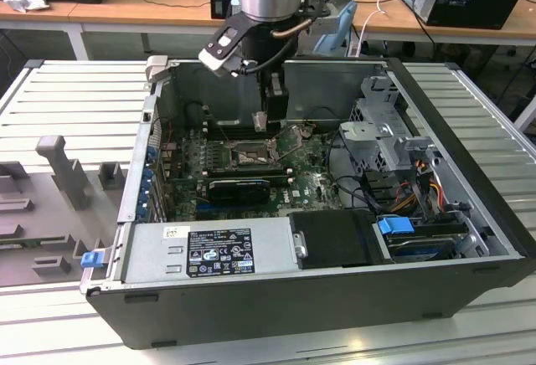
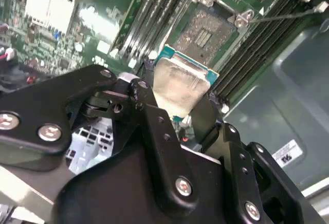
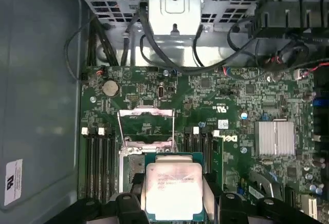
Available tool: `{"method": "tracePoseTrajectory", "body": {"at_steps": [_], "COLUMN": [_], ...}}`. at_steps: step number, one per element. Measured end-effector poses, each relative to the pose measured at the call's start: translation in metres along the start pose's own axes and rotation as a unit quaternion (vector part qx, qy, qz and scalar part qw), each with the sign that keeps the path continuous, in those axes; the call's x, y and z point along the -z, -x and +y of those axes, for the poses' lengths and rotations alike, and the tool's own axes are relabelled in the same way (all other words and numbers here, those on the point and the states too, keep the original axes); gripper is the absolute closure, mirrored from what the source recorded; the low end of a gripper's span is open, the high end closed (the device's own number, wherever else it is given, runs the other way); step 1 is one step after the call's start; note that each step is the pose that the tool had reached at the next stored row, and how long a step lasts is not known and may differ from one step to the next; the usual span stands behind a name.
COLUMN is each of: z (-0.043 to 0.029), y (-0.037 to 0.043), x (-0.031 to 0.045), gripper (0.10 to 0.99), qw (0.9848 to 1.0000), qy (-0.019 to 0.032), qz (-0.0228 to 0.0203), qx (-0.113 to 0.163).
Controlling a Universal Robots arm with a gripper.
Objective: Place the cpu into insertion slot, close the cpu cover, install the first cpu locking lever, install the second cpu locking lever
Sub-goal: 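Place the cpu into insertion slot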
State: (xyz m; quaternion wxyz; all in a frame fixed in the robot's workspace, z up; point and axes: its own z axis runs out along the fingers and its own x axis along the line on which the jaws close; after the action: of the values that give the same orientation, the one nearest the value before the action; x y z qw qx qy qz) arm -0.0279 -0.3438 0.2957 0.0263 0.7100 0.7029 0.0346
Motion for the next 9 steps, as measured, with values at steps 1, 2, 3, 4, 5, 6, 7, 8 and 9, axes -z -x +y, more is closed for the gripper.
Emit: {"method": "tracePoseTrajectory", "body": {"at_steps": [1,2,3,4,5,6,7,8,9], "z": [-0.0106,-0.0118,-0.0124,-0.0125,-0.0128,-0.0130,-0.0134,-0.0145,-0.0156], "y": [-0.0003,-0.0005,-0.0005,-0.0004,-0.0005,-0.0011,-0.0017,-0.0020,-0.0019], "x": [-0.0118,-0.0193,-0.0220,-0.0235,-0.0268,-0.0288,-0.0305,-0.0330,-0.0347], "gripper": [0.557,0.557,0.557,0.557,0.557,0.557,0.557,0.557,0.557], "qw": [0.9999,0.9996,0.9998,0.9999,1.0000,1.0000,1.0000,1.0000,1.0000], "qy": [0.0001,0.0003,0.0002,0.0002,0.0000,-0.0001,0.0000,-0.0001,-0.0001], "qz": [-0.0010,-0.0025,-0.0019,-0.0012,-0.0001,0.0001,0.0002,0.0001,0.0001], "qx": [-0.012,-0.029,-0.022,-0.015,-0.002,0.001,0.002,0.002,0.002]}}
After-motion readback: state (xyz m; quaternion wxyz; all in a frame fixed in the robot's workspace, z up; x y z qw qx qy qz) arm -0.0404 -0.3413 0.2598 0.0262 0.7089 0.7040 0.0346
